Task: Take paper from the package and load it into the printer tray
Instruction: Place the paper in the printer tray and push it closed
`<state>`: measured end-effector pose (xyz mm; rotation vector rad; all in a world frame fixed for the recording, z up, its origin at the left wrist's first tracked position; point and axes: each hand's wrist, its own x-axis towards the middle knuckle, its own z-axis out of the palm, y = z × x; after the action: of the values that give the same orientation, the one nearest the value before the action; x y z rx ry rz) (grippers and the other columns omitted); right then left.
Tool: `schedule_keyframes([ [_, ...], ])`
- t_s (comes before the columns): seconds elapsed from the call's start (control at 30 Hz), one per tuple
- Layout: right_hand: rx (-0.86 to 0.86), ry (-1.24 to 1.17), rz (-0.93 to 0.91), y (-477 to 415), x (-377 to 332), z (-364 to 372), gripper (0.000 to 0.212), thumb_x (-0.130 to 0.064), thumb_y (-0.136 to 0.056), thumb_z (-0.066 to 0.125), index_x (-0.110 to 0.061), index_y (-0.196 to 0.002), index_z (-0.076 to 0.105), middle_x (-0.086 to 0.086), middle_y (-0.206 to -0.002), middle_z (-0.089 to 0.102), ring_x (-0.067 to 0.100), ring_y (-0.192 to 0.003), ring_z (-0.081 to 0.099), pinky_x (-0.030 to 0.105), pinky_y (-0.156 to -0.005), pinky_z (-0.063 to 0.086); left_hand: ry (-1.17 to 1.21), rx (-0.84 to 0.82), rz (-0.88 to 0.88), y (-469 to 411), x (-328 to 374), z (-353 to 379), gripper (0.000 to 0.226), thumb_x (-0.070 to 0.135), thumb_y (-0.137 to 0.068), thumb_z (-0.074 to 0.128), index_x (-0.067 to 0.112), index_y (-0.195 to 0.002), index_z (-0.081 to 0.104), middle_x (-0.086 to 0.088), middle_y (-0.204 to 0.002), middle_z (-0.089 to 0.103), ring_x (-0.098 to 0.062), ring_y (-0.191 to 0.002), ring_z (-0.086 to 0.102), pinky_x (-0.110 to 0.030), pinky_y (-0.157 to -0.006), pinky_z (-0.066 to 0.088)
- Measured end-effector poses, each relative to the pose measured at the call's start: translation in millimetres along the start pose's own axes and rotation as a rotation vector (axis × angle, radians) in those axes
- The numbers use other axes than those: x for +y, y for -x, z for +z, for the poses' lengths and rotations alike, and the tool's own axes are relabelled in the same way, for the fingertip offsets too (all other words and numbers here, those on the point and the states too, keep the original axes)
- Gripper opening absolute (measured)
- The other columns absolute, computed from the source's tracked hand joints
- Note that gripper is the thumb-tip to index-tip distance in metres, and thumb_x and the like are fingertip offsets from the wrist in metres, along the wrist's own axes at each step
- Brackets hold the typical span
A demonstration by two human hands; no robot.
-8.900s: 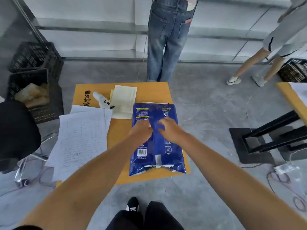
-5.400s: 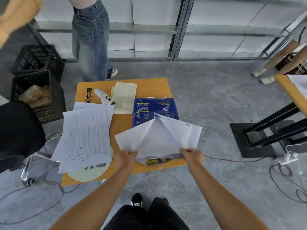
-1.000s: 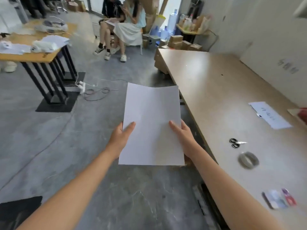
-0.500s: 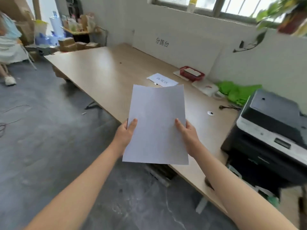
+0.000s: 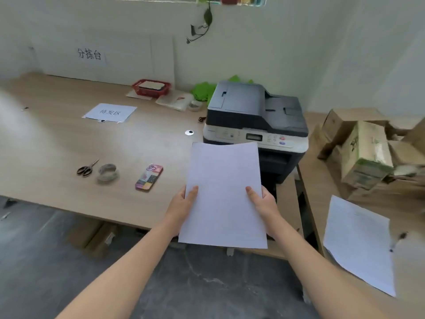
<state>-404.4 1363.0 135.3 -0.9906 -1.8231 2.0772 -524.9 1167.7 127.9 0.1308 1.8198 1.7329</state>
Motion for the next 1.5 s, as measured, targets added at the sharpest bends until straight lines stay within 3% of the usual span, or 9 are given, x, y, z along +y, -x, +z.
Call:
schedule_keyframes([
  [0.17, 0.09, -0.017, 0.111, -14, 28, -35, 0.036, -0.038, -0.093, 0.058, -0.02, -0.124, 0.054, 0.005, -0.114, 0.07, 0.028, -0.099, 0.07, 0.049, -0.088, 0.057, -0.091, -0.084, -0.141, -33, -23, 35, 0.023, 0.047, -0.093, 0.056, 0.033, -0.109, 0.063, 0.006, -0.104, 0.073, -0.019, -0.093, 0.072, -0.039, -0.081, 0.058],
  [0.27, 0.135, 0.006, 0.16, -32, 43, -41, 0.037, -0.037, -0.095, 0.056, -0.019, -0.127, 0.052, 0.005, -0.118, 0.069, 0.029, -0.103, 0.069, 0.051, -0.091, 0.055, -0.127, -0.116, -0.172, -56, -36, 45, 0.025, 0.043, -0.097, 0.051, 0.026, -0.112, 0.062, 0.003, -0.106, 0.073, -0.017, -0.09, 0.071, -0.033, -0.071, 0.057],
  [0.4, 0.19, 0.133, 0.222, -58, 57, -40, 0.032, -0.033, -0.099, 0.048, -0.013, -0.124, 0.044, 0.006, -0.119, 0.061, 0.023, -0.098, 0.064, 0.035, -0.074, 0.055, -0.19, -0.133, -0.234, -90, -53, 49, 0.033, 0.039, -0.1, 0.045, 0.015, -0.114, 0.063, -0.007, -0.114, 0.071, -0.024, -0.099, 0.069, -0.04, -0.086, 0.056],
  [0.5, 0.216, 0.2, 0.28, -80, 68, -39, 0.027, -0.032, -0.101, 0.042, -0.012, -0.119, 0.041, 0.009, -0.116, 0.057, 0.019, -0.089, 0.058, 0.031, -0.07, 0.048, -0.261, -0.17, -0.283, -114, -58, 49, 0.037, 0.038, -0.102, 0.04, 0.012, -0.116, 0.061, -0.007, -0.113, 0.069, -0.023, -0.098, 0.066, -0.035, -0.081, 0.055],
  [0.77, 0.281, 0.219, 0.379, -113, 70, -44, 0.031, -0.028, -0.101, 0.042, -0.013, -0.128, 0.042, 0.007, -0.123, 0.055, 0.024, -0.1, 0.057, 0.036, -0.079, 0.046, -0.32, -0.192, -0.356, -154, -67, 60, 0.047, 0.042, -0.101, 0.04, 0.006, -0.128, 0.054, -0.01, -0.123, 0.065, -0.031, -0.112, 0.063, -0.048, -0.099, 0.05],
  [0.97, 0.291, 0.189, 0.434, -123, 76, -57, 0.043, -0.031, -0.099, 0.047, -0.016, -0.139, 0.036, 0.006, -0.136, 0.051, 0.028, -0.117, 0.054, 0.046, -0.098, 0.048, -0.378, -0.173, -0.39, -158, -64, 78, 0.058, 0.039, -0.103, 0.037, 0.003, -0.148, 0.034, -0.009, -0.146, 0.047, -0.029, -0.135, 0.043, -0.037, -0.107, 0.037],
  [1.2, 0.286, 0.123, 0.381, -150, 69, -67, 0.034, -0.026, -0.099, 0.049, -0.015, -0.131, 0.044, 0.011, -0.129, 0.058, 0.026, -0.103, 0.061, 0.042, -0.089, 0.052, -0.311, -0.135, -0.359, -185, -67, 93, 0.044, 0.032, -0.103, 0.038, 0.003, -0.134, 0.051, -0.007, -0.124, 0.061, -0.023, -0.107, 0.057, -0.029, -0.088, 0.04],
  [1.33, 0.279, 0.159, 0.354, -174, 71, -73, 0.044, -0.03, -0.098, 0.05, -0.016, -0.139, 0.04, 0.003, -0.133, 0.052, 0.025, -0.12, 0.051, 0.034, -0.093, 0.039, -0.318, -0.1, -0.318, -203, -67, 100, 0.047, 0.034, -0.104, 0.037, 0.006, -0.14, 0.045, -0.009, -0.141, 0.053, -0.025, -0.125, 0.051, -0.027, -0.093, 0.034],
  [1.5, 0.274, 0.149, 0.336, -202, 76, -78, 0.045, -0.031, -0.098, 0.051, -0.018, -0.14, 0.04, 0.005, -0.136, 0.048, 0.024, -0.118, 0.048, 0.034, -0.093, 0.038, -0.33, -0.066, -0.296, -223, -75, 109, 0.05, 0.037, -0.103, 0.036, 0.005, -0.14, 0.044, -0.001, -0.118, 0.05, -0.017, -0.109, 0.045, -0.028, -0.09, 0.032],
])
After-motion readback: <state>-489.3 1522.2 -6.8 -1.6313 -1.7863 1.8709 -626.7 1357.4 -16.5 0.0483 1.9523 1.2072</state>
